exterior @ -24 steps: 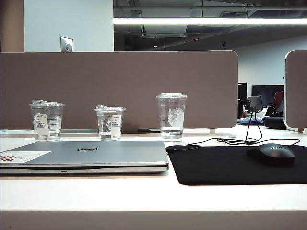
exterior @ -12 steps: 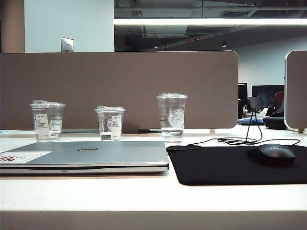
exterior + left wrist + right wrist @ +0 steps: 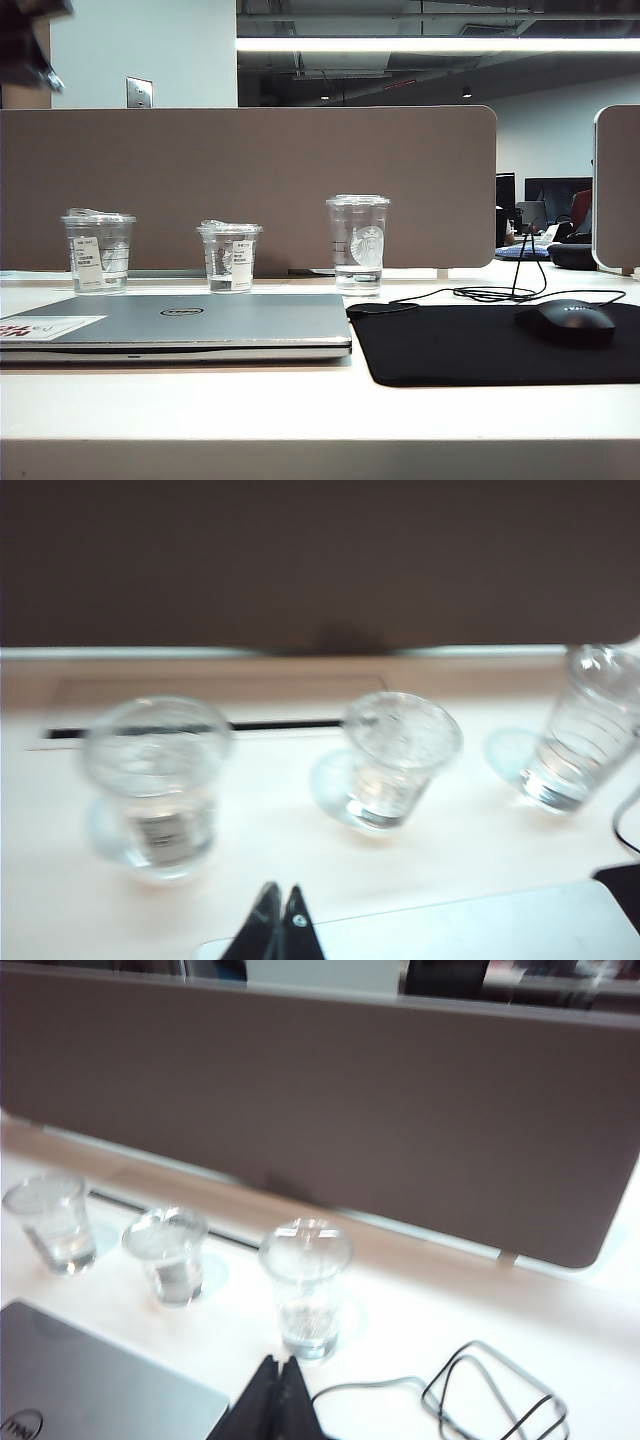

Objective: Pick up the coffee cup on the middle and place it on the right side of the laptop.

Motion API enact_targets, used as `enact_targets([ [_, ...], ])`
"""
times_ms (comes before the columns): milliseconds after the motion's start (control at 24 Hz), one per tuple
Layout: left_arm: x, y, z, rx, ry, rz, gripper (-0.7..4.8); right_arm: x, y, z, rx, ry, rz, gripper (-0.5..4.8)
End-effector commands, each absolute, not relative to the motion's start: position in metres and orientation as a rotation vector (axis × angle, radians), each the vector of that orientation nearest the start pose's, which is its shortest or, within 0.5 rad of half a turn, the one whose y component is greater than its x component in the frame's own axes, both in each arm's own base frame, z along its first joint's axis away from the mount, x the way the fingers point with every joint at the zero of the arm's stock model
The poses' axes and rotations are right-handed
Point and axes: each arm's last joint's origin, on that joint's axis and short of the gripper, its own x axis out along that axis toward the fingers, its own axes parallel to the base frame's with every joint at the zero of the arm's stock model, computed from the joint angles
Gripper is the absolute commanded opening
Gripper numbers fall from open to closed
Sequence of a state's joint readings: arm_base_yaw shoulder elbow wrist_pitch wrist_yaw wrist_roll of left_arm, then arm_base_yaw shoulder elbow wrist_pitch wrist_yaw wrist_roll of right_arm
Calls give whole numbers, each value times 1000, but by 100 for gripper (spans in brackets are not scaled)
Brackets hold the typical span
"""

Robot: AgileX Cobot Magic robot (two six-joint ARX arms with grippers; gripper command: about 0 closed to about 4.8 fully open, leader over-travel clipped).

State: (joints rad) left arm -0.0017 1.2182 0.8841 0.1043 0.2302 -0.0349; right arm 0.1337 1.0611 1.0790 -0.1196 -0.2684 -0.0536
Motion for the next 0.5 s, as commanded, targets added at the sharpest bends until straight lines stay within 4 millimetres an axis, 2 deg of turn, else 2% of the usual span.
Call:
enact_targets([
  [42, 303, -17, 292, -60, 224, -404, 432, 245, 41, 393, -46, 121, 417, -5],
  [167, 321, -31, 276, -69, 232, -436, 479, 262, 44, 392, -46, 121, 419, -5],
  [375, 355, -59, 224, -8, 248, -433, 479, 279, 46, 390, -51, 59, 416, -6],
  [500, 377, -69, 194, -5, 311, -424, 479, 290, 47, 392, -50, 65, 416, -5],
])
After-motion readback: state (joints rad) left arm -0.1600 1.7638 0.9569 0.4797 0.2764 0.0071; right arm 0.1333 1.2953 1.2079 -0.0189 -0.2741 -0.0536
